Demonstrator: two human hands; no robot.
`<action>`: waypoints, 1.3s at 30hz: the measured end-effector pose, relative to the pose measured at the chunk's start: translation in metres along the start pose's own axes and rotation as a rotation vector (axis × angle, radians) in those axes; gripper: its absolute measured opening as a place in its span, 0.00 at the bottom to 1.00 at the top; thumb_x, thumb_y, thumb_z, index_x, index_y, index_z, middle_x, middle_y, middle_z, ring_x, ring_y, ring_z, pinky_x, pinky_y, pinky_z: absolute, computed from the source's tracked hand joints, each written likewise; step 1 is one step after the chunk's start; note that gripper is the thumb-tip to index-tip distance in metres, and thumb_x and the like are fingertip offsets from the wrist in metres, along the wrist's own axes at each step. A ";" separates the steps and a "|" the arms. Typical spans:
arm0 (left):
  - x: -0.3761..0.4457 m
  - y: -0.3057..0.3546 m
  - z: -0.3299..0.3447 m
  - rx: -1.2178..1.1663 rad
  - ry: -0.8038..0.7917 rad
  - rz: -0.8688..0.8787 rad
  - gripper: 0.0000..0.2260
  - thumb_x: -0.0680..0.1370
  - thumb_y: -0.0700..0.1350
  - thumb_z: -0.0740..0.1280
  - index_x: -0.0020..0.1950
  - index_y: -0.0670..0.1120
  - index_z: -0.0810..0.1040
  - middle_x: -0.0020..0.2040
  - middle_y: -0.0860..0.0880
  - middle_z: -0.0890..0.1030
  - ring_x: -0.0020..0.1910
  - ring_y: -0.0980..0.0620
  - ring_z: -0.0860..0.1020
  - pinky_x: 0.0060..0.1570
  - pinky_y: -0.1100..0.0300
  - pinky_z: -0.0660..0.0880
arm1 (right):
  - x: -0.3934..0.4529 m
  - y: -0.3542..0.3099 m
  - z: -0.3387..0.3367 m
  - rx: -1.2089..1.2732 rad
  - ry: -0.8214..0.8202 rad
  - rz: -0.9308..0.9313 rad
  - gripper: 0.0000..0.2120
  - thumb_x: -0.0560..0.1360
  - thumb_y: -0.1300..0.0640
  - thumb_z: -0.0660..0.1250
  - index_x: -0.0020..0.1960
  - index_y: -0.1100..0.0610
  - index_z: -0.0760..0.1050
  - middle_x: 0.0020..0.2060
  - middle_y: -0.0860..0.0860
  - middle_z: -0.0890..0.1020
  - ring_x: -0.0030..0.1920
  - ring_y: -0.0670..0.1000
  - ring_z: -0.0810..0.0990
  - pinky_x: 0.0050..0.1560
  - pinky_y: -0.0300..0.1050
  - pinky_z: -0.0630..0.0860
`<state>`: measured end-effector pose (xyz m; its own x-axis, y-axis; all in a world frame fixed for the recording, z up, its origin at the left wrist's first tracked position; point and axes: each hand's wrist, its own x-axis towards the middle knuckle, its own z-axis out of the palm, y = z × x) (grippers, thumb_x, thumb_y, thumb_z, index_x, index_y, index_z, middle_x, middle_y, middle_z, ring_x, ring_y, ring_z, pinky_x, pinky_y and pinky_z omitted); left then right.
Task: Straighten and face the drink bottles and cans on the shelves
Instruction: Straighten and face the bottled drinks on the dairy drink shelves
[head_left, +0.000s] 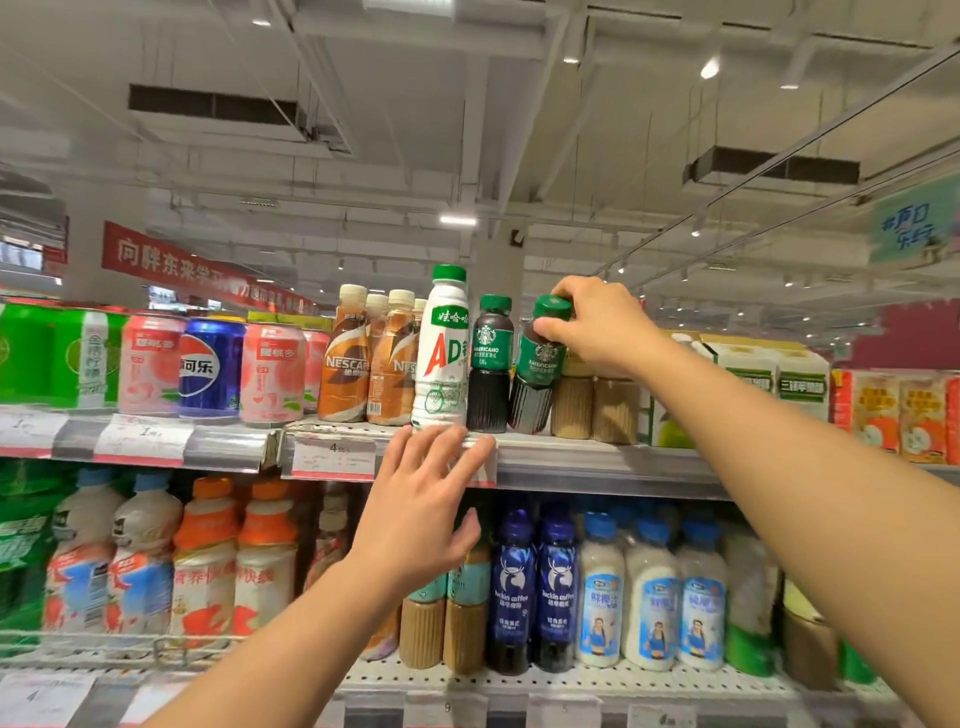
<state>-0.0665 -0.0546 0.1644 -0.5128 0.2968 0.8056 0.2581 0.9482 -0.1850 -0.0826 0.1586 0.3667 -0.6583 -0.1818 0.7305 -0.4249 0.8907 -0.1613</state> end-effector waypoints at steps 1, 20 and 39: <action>0.000 0.000 0.002 -0.002 0.006 -0.004 0.33 0.75 0.61 0.62 0.80 0.57 0.59 0.75 0.49 0.67 0.76 0.44 0.62 0.78 0.41 0.55 | 0.003 -0.001 0.000 0.001 -0.008 -0.005 0.20 0.76 0.42 0.70 0.63 0.52 0.75 0.57 0.53 0.82 0.56 0.57 0.79 0.58 0.57 0.78; -0.001 -0.002 0.013 -0.007 0.009 0.013 0.34 0.75 0.61 0.62 0.80 0.55 0.61 0.75 0.47 0.67 0.77 0.41 0.62 0.76 0.38 0.56 | 0.061 0.004 0.003 -0.313 -0.178 -0.140 0.21 0.79 0.35 0.62 0.64 0.47 0.76 0.56 0.54 0.81 0.61 0.57 0.74 0.57 0.58 0.75; -0.001 0.002 0.017 0.010 -0.008 -0.008 0.35 0.74 0.61 0.63 0.80 0.55 0.62 0.75 0.48 0.67 0.77 0.41 0.61 0.77 0.38 0.55 | 0.080 -0.001 0.000 -0.123 -0.267 -0.235 0.26 0.77 0.36 0.67 0.66 0.54 0.77 0.60 0.50 0.82 0.59 0.52 0.79 0.60 0.51 0.77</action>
<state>-0.0793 -0.0514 0.1540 -0.5214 0.2897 0.8026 0.2454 0.9518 -0.1841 -0.1347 0.1434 0.4253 -0.6972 -0.4751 0.5369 -0.5166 0.8522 0.0833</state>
